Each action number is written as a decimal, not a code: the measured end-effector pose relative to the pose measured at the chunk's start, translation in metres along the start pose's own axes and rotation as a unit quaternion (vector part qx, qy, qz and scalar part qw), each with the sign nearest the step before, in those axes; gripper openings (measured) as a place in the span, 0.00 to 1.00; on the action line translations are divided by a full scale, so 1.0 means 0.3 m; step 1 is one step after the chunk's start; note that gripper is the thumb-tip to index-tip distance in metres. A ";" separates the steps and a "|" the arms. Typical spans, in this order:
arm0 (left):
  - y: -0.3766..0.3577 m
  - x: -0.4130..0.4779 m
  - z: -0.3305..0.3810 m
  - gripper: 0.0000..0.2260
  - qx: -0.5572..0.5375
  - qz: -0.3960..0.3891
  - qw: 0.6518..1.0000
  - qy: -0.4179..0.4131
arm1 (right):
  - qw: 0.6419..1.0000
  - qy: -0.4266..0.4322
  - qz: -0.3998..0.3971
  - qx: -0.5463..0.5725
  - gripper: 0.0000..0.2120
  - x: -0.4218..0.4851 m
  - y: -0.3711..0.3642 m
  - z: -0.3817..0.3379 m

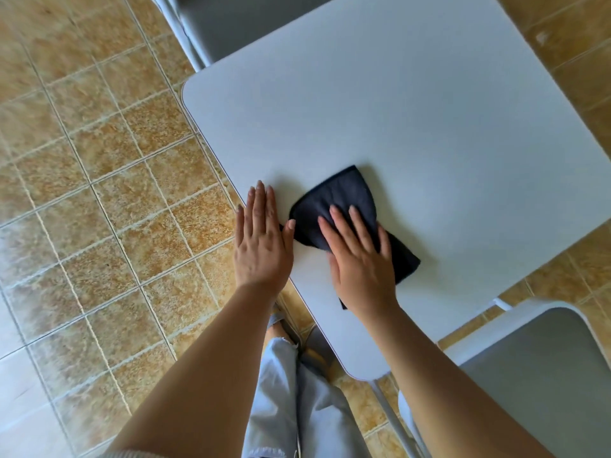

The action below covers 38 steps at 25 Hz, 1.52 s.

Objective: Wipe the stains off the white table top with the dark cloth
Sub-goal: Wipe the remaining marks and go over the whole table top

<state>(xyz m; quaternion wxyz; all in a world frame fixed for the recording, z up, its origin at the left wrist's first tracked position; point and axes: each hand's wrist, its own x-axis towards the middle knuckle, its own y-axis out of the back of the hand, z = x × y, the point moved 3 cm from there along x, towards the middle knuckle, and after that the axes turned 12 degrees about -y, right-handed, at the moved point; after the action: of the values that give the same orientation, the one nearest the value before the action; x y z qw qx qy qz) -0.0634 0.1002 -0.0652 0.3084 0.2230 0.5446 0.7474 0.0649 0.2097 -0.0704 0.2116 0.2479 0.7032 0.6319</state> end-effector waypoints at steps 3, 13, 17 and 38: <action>-0.018 -0.042 0.067 0.27 0.009 -0.020 0.997 -0.073 | 0.999 -0.029 0.000 -0.028 0.24 -0.088 0.027 0.151; -0.011 -0.127 -0.004 0.28 0.028 -0.018 0.999 -0.016 | 0.996 -0.075 0.013 0.053 0.24 0.134 -0.032 -0.074; -0.013 -0.120 -0.006 0.28 0.014 -0.024 0.999 -0.026 | 0.999 0.013 -0.013 0.049 0.22 -0.079 -0.020 -0.127; -0.009 -0.237 -0.073 0.28 0.000 -0.018 1.000 -0.022 | 0.998 -0.008 -0.019 0.054 0.24 0.012 -0.049 -0.245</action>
<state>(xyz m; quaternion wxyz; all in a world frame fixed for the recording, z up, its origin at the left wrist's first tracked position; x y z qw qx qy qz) -0.0270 0.0359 -0.0744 0.3342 0.2297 0.5419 0.7362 0.0160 0.1531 -0.0766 0.2159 0.2508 0.7389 0.5870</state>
